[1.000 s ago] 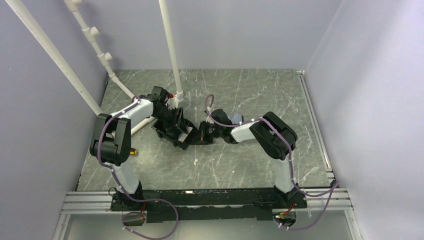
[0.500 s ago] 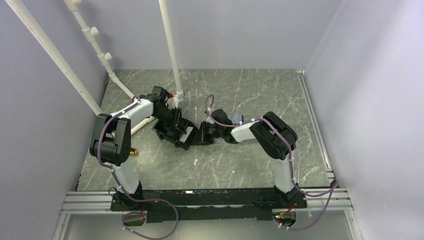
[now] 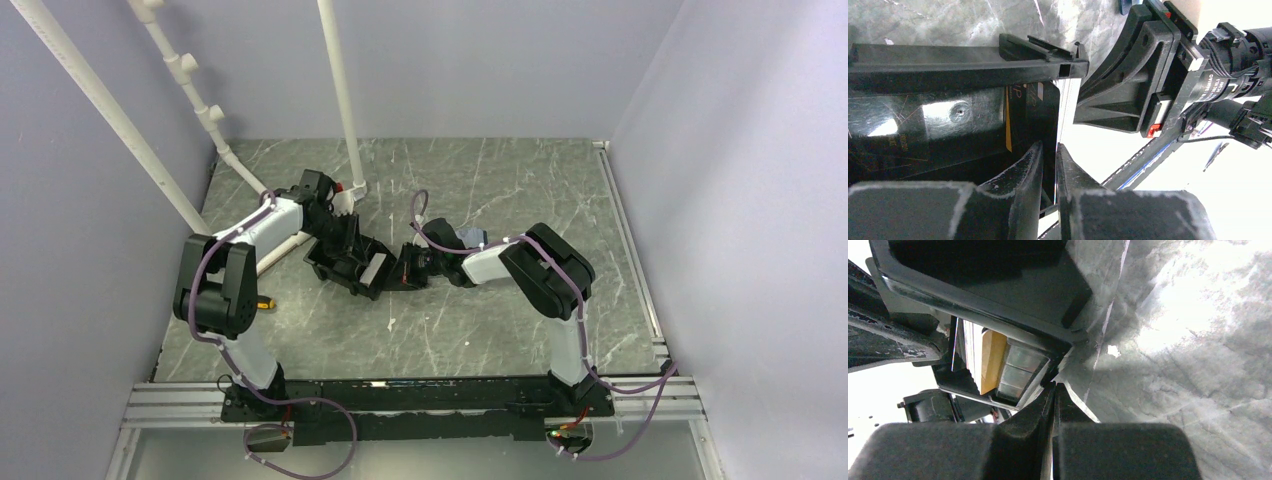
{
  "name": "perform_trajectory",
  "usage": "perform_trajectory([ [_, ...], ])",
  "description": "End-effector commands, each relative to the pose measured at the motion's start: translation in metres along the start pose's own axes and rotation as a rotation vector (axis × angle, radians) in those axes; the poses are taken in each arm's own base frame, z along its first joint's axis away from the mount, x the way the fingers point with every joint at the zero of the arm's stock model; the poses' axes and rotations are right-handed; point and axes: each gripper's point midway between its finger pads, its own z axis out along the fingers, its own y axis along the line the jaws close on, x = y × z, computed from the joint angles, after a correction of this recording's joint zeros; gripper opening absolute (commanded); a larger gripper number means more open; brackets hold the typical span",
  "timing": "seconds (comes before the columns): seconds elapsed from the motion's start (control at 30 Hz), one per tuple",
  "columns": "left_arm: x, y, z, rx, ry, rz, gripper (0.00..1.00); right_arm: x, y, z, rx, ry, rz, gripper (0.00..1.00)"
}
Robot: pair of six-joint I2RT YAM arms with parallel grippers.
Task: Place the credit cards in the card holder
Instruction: Pick up the credit card from the storage box.
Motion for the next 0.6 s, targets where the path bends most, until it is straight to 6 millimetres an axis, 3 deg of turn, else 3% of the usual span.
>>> perform_trajectory([
  [0.0,-0.001,-0.019,-0.016,0.025,-0.014,0.013,0.17,-0.025,0.029,-0.001,-0.07,-0.081,-0.078,0.03],
  [0.17,-0.005,-0.015,-0.025,-0.036,-0.031,0.021,0.13,-0.028,0.031,-0.006,-0.049,-0.099,-0.094,0.05],
  [0.33,-0.016,-0.016,-0.049,-0.132,-0.079,0.028,0.05,-0.029,0.032,-0.012,-0.026,-0.107,-0.096,0.08],
  [0.57,-0.029,-0.036,-0.083,-0.161,-0.158,0.063,0.05,-0.029,0.033,-0.022,0.027,-0.1,-0.115,0.19],
])
